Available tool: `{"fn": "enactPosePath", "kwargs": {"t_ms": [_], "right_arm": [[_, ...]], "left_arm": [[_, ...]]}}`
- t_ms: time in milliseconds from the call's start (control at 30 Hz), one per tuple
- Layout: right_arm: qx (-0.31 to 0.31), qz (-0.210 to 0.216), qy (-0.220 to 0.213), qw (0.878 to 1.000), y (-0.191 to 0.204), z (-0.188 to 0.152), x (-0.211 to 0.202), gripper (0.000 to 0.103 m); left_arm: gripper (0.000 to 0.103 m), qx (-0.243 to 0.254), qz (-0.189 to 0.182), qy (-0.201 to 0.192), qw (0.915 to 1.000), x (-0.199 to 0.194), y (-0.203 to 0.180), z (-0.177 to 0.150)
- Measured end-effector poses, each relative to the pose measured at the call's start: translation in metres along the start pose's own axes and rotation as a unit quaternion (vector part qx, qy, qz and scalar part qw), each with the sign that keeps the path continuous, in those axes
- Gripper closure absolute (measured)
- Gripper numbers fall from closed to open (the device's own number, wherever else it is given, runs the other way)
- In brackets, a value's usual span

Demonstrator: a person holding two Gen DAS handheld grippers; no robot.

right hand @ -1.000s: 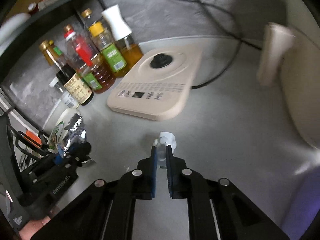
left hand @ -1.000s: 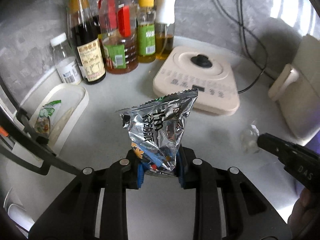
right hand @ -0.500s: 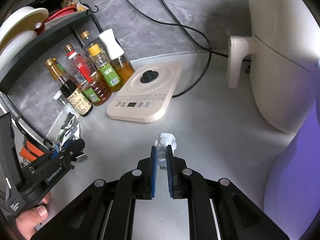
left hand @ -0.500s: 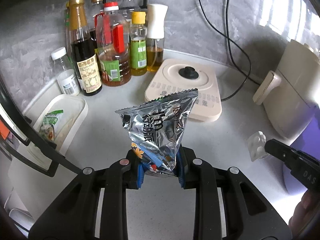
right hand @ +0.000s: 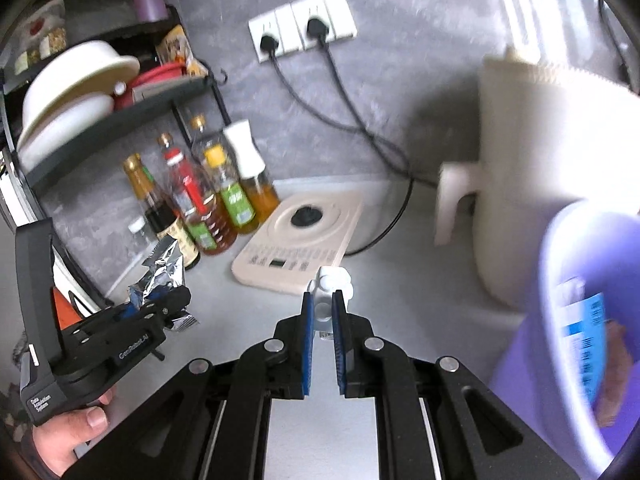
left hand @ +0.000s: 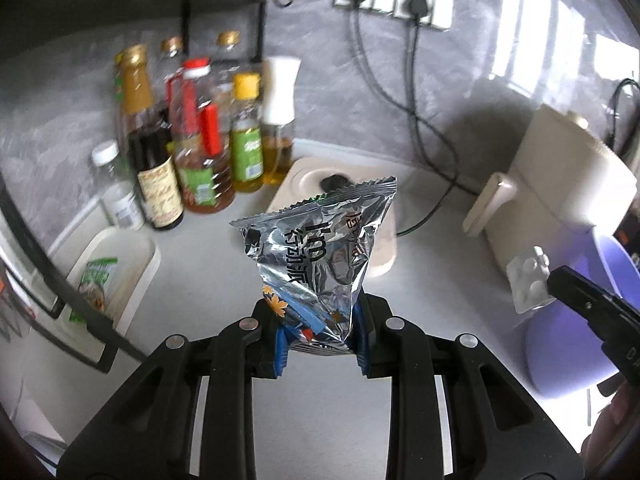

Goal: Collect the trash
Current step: 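Carry the snack bag and blister pack over the purple bucket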

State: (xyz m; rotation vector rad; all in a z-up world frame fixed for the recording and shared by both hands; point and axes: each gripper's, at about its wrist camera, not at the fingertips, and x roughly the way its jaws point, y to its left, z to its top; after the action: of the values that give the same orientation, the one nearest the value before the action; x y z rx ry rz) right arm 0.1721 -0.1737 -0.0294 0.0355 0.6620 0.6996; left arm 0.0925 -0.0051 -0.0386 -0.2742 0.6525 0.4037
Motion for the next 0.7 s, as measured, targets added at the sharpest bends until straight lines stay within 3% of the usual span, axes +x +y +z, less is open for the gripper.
{"fn": "enactPosePath", "kwargs": {"t_ms": [300,700], "right_arm": [[0.029,-0.042,-0.047,0.998,-0.020,0.012,-0.048,0.093],[0.060,-0.124,-0.086,0.987,-0.057,0.003,-0.100,0.093]], "left_arm": [[0.077,0.031,-0.053,-0.020,0.9979,-0.012,-0.036,0.016],[0.077,0.082,-0.134,-0.026,0.9871,-0.017,-0.098,0.019]]}}
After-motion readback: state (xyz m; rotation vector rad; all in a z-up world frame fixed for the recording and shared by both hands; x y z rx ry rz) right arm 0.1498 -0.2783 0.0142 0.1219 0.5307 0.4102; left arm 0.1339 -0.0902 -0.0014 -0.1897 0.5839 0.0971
